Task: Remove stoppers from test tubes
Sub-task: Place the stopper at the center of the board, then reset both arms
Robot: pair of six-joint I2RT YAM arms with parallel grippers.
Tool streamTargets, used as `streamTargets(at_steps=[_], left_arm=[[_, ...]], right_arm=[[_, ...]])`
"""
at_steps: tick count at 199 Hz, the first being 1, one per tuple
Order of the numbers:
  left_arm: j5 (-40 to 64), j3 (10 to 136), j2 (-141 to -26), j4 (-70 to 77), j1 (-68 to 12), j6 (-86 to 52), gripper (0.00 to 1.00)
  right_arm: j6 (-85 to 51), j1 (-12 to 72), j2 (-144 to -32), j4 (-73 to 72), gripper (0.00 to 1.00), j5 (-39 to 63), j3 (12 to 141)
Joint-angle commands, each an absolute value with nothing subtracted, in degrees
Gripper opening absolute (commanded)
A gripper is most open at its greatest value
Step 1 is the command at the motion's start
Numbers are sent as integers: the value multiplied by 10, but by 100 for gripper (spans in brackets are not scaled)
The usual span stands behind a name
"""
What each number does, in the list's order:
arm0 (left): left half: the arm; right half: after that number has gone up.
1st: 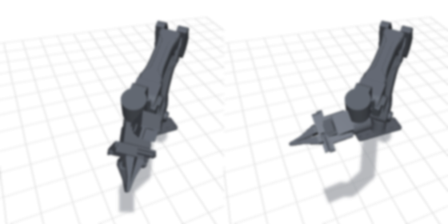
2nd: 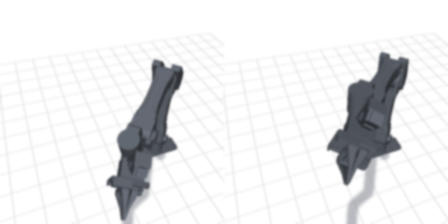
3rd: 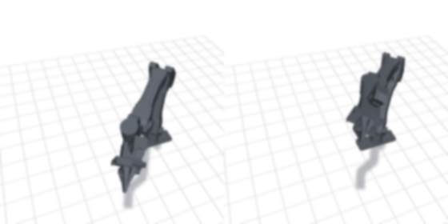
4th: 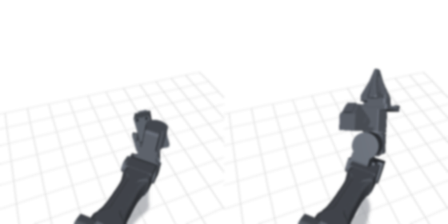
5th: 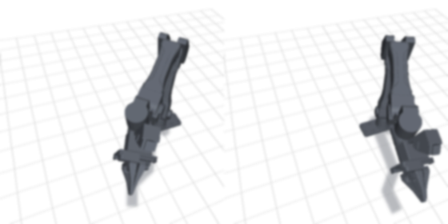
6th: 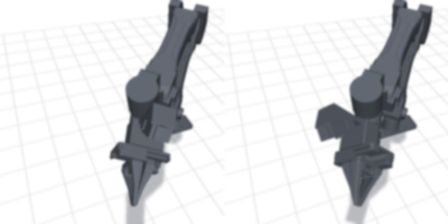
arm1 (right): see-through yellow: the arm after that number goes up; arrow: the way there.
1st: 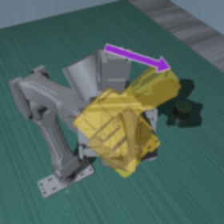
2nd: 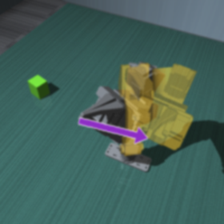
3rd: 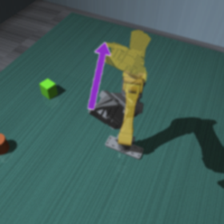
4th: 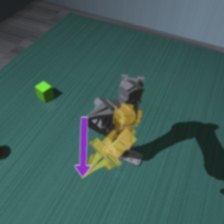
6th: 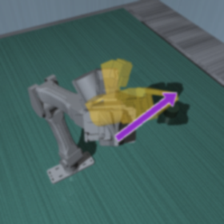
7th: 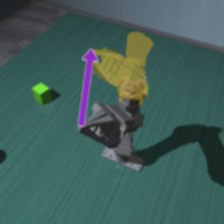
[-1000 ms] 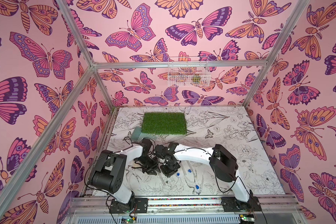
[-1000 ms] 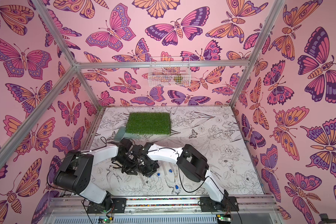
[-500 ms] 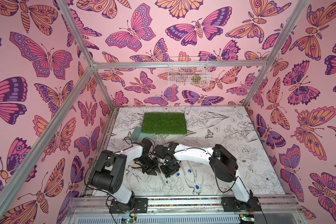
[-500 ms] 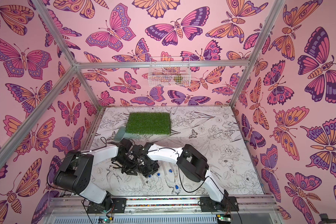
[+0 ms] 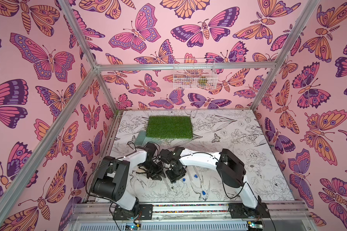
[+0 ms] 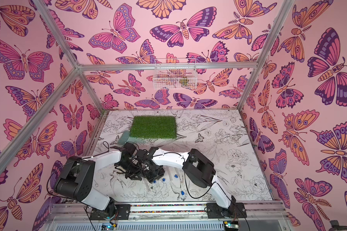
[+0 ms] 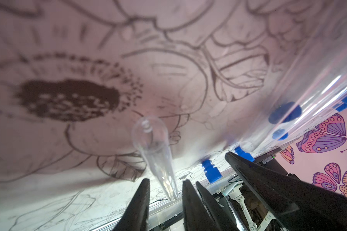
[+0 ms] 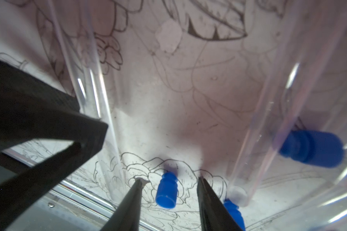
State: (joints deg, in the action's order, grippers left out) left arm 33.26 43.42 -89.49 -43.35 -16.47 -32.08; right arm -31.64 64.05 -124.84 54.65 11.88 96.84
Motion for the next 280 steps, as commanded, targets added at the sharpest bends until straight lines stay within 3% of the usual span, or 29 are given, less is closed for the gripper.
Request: streamTargets(at_steps=[1,280], left_arm=[[339,442,-876,-451,-160,-325,32],[370,491,-738,-492,-143,-354,32]], right_arm=[[-314,636,-1221,560,48,98,965],[-336,628,-1103,521,55,76,943]])
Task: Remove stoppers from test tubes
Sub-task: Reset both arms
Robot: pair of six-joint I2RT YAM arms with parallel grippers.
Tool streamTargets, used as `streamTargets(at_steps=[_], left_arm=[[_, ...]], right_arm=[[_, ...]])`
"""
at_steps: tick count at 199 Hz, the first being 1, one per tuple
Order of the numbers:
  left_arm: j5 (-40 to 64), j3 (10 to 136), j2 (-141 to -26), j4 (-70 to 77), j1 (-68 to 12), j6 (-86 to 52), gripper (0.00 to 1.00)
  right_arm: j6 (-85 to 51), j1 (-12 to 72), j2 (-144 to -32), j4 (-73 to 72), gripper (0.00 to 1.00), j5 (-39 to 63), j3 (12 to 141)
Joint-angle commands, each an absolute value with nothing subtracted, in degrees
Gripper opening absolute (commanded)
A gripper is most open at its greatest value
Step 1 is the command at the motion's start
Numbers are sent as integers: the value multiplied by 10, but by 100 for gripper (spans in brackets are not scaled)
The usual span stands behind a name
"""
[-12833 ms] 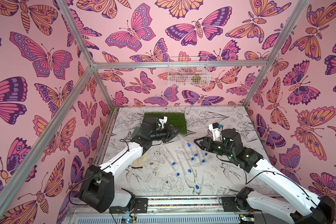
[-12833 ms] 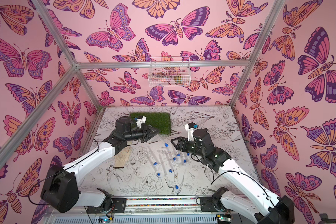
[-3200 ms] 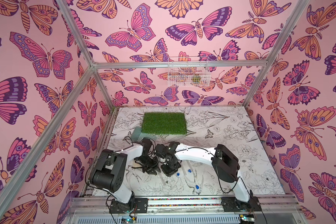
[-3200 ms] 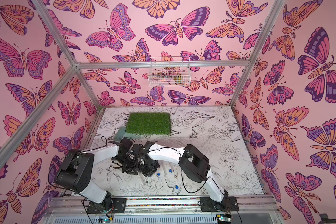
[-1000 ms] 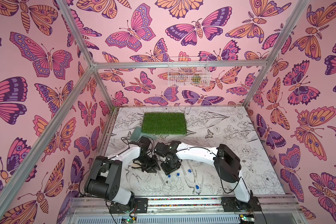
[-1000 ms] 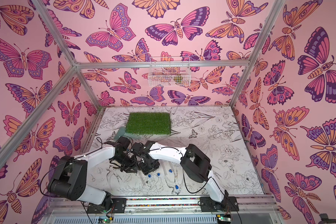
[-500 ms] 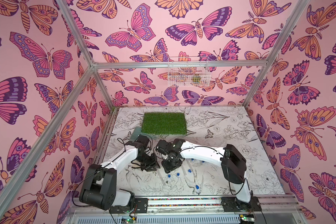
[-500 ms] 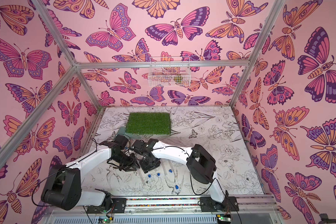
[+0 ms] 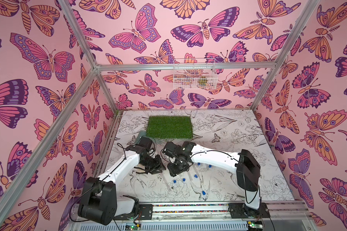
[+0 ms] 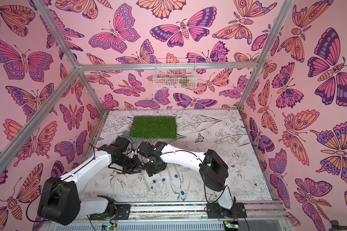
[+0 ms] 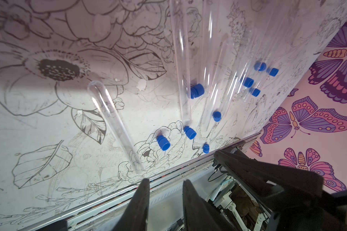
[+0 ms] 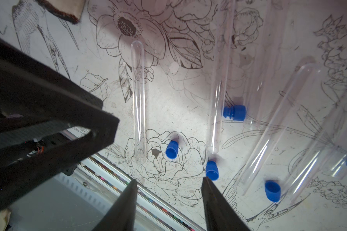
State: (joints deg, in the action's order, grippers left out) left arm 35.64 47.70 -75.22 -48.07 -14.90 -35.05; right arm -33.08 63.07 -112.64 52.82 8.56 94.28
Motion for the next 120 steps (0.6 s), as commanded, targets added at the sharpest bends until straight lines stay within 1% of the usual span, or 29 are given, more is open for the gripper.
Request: streamTargets(at_steps=[1,120], left_arm=[[371,491,-738,-492,-143,-354,32],[375,511,-672,-492,-128,-378,33]], right_arm=[[-336,628,-1102,521,55,76,943],[-331,628,-1058,513,56,48,941]])
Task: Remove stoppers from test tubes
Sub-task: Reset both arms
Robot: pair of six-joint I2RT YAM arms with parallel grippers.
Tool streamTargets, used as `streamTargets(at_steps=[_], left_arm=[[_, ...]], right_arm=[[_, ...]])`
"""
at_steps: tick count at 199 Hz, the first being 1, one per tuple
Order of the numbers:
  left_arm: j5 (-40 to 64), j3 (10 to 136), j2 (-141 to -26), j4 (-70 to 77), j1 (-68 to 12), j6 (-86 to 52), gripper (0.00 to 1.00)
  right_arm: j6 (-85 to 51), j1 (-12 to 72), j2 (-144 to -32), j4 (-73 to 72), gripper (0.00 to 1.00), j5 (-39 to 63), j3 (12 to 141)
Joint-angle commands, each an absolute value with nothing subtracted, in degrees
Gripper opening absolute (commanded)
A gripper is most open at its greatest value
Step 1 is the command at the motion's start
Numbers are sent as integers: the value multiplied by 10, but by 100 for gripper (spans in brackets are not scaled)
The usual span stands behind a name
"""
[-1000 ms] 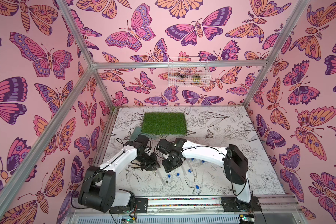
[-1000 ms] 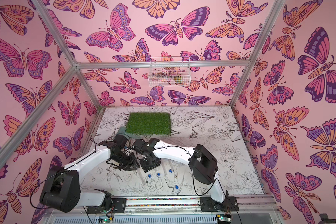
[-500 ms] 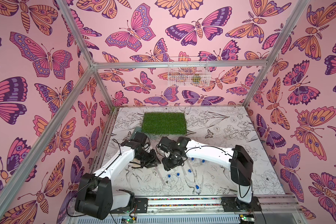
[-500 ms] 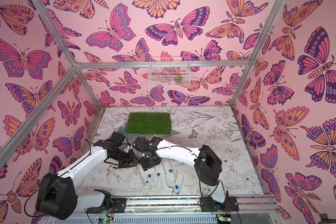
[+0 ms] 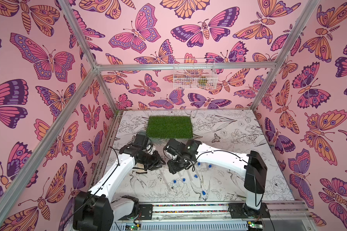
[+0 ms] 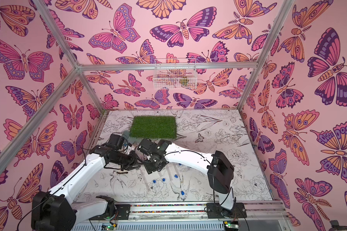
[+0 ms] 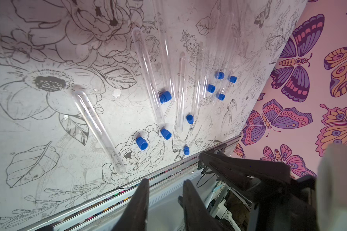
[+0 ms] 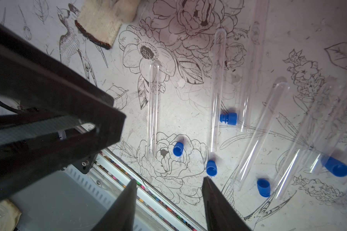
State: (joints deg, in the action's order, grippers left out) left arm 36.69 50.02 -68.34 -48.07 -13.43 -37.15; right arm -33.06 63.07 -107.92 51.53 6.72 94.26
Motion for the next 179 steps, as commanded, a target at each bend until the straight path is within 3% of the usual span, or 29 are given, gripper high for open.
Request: streamTargets(at_steps=[1,179], left_arm=[[375,511,-671,-492,-129,-378,33],[371,544,-628,-491,-98,-388,33]], right_arm=[[-331,628,-1058,513,56,48,941],[-307,619,-997,475,61,-17,912]])
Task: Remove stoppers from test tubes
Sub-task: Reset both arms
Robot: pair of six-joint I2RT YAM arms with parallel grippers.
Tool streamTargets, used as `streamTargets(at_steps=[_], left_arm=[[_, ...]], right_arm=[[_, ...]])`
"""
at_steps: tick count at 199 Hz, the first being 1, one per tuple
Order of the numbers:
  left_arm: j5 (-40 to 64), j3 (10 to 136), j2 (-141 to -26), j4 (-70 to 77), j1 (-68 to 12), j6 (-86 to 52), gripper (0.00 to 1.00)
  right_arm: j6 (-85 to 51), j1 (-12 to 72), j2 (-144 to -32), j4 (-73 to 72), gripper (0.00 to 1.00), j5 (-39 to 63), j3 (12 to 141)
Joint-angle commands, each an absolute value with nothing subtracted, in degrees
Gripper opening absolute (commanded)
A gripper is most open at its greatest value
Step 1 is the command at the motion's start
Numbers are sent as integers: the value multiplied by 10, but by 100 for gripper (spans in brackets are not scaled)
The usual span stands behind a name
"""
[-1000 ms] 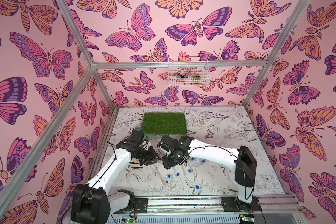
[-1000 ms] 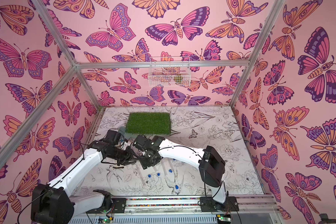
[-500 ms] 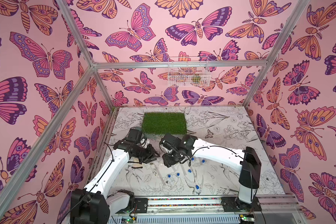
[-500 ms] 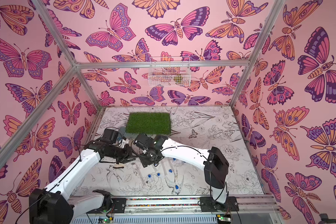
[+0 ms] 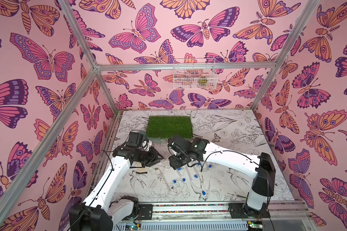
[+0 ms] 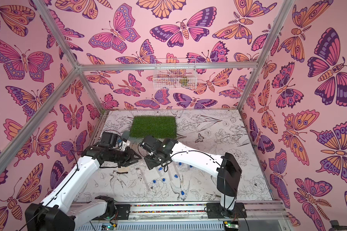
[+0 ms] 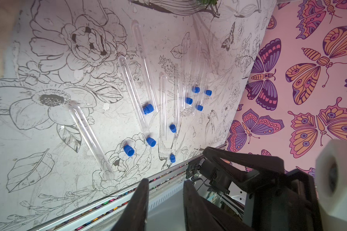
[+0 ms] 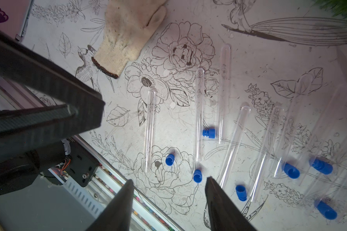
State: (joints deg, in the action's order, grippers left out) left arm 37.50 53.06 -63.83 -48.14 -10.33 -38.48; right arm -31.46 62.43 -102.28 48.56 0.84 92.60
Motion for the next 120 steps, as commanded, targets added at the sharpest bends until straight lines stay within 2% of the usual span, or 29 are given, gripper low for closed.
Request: streamTargets(at_steps=[1,120], left_arm=[[371,544,-628,-491,-98,-388,33],[356,536,-593,-482,-97,-416,33]], right_arm=[[-307,619,-995,474,61,-17,911],[-307,607,-850,384,67,-93,788]])
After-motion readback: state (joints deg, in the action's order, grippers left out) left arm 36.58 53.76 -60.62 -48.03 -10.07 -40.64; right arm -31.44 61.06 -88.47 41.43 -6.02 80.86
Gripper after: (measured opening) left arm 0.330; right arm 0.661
